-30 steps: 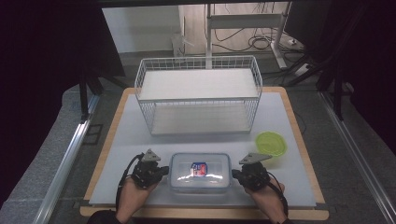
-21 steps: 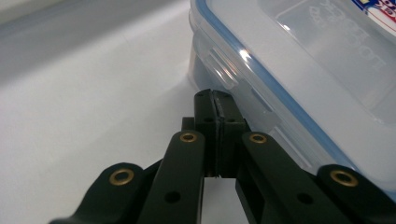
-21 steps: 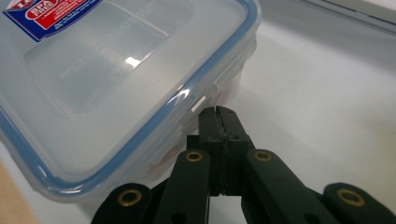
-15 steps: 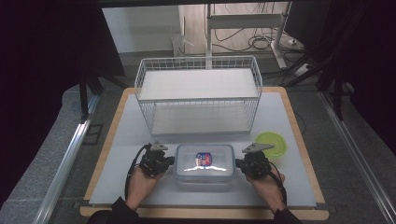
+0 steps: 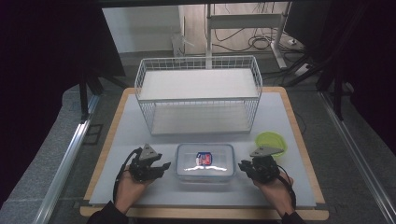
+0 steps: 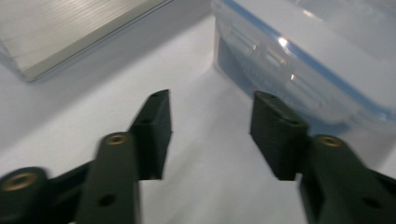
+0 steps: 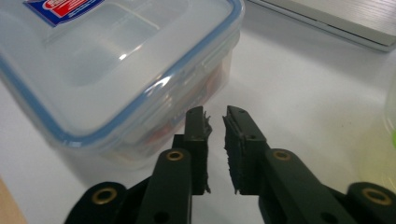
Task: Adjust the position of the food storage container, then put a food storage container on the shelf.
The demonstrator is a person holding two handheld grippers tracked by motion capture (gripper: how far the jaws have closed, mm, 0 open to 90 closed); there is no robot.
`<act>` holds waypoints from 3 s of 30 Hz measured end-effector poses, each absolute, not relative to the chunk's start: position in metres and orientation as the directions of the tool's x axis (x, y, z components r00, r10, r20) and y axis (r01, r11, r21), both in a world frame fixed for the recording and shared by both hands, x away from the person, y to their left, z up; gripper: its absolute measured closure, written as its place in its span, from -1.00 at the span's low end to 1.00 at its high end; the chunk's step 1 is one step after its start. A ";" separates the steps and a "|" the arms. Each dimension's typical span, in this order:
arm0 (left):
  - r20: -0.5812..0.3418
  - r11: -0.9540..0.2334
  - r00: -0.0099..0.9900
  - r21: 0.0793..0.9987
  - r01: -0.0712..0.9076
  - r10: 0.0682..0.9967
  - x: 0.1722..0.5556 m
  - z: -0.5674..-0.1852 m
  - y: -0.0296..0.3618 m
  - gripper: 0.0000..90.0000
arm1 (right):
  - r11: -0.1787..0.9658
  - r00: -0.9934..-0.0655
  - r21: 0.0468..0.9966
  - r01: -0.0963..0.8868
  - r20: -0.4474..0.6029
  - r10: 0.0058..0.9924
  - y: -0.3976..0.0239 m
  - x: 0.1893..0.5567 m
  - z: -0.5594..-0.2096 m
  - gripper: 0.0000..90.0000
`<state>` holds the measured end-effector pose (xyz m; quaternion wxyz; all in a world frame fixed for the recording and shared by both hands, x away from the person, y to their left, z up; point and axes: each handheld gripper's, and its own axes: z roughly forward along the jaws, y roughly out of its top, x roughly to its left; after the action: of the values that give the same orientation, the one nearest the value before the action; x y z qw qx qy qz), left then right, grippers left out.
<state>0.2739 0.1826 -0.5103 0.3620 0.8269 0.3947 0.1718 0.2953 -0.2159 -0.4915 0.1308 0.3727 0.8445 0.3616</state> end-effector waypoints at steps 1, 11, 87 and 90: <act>0.009 -0.431 0.632 0.738 0.519 0.775 0.271 -0.511 0.185 -0.05 | 0.460 -0.690 0.713 0.530 0.048 0.722 -0.217 0.294 -0.491 0.64; 0.002 -0.420 0.650 0.764 0.490 0.760 0.254 -0.516 0.193 -0.57 | 0.492 -0.728 0.731 0.473 0.009 0.686 -0.221 0.282 -0.487 0.16; -0.440 -0.331 0.737 0.691 0.643 0.513 0.320 -0.519 0.151 -1.00 | 0.322 -0.663 0.618 0.717 0.463 0.589 -0.194 0.333 -0.497 -0.69; -0.443 -0.345 0.737 0.679 0.648 0.511 0.315 -0.516 0.154 -0.91 | 0.329 -0.665 0.619 0.713 0.450 0.596 -0.193 0.331 -0.494 -0.63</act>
<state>0.3149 0.1541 -0.5162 0.4488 0.8166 0.3549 -0.0762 0.3307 -0.1929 -0.4943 -0.0703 0.4032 0.8121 0.4160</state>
